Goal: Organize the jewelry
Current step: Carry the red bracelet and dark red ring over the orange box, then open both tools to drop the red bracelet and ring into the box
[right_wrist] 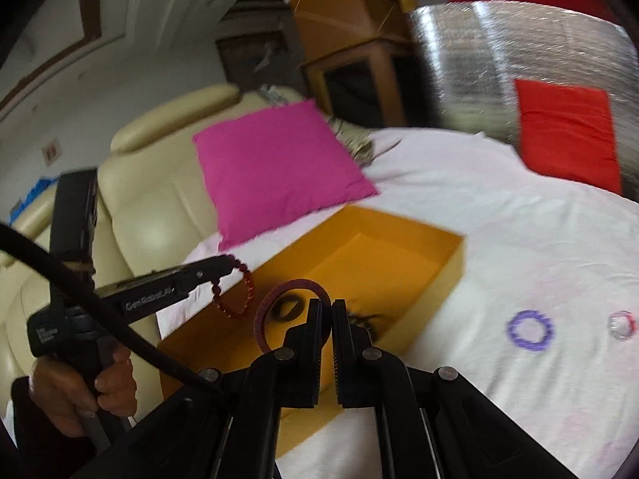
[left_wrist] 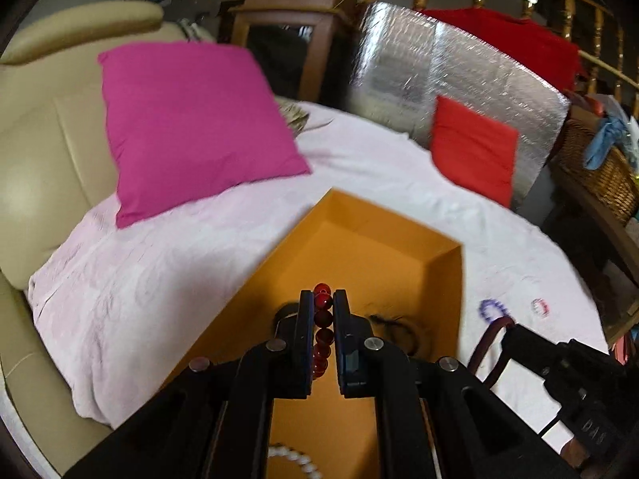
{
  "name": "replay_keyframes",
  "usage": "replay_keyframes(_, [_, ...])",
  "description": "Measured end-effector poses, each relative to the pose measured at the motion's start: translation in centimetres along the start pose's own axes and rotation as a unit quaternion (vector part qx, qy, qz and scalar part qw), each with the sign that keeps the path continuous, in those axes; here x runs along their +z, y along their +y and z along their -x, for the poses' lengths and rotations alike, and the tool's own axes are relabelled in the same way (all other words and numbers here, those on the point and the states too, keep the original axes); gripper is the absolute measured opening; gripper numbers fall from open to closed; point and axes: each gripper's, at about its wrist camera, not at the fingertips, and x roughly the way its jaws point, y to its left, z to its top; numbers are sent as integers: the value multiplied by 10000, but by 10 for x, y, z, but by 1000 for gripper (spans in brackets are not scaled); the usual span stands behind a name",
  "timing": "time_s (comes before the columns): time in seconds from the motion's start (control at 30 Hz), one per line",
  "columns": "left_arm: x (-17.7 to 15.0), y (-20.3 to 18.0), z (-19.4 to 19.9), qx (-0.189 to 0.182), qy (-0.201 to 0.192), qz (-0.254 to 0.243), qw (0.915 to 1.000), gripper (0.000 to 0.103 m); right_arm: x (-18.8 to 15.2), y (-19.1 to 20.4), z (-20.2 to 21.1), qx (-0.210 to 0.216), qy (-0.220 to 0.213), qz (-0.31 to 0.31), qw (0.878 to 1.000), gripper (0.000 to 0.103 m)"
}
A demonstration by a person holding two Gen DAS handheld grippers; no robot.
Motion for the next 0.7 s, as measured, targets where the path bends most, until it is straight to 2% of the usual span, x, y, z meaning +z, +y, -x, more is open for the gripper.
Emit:
replay_keyframes(0.17, [-9, 20, -18, 65, 351, 128, 9993, 9, -11, 25, -38, -2, 433, 334, 9985, 6])
replay_keyframes(0.33, [-18, 34, -33, 93, 751, 272, 9968, 9, -19, 47, -76, -208, 949, 808, 9920, 6])
replay_keyframes(0.5, [-21, 34, -46, 105, 1042, 251, 9942, 10, -19, 42, -103, -327, 1553, 698, 9849, 6])
replay_keyframes(0.57, [-22, 35, -49, 123, 1136, 334, 9929, 10, -16, 36, -104, -165, 1724, 543, 9834, 7])
replay_keyframes(0.63, [-22, 35, -49, 219, 1159, 367, 9923, 15, -10, 28, -98, -63, 1644, 359, 9857, 9])
replay_keyframes(0.7, [-21, 33, -49, 296, 1121, 362, 9926, 27, 0, 19, -86, 34, 1395, 145, 9901, 15])
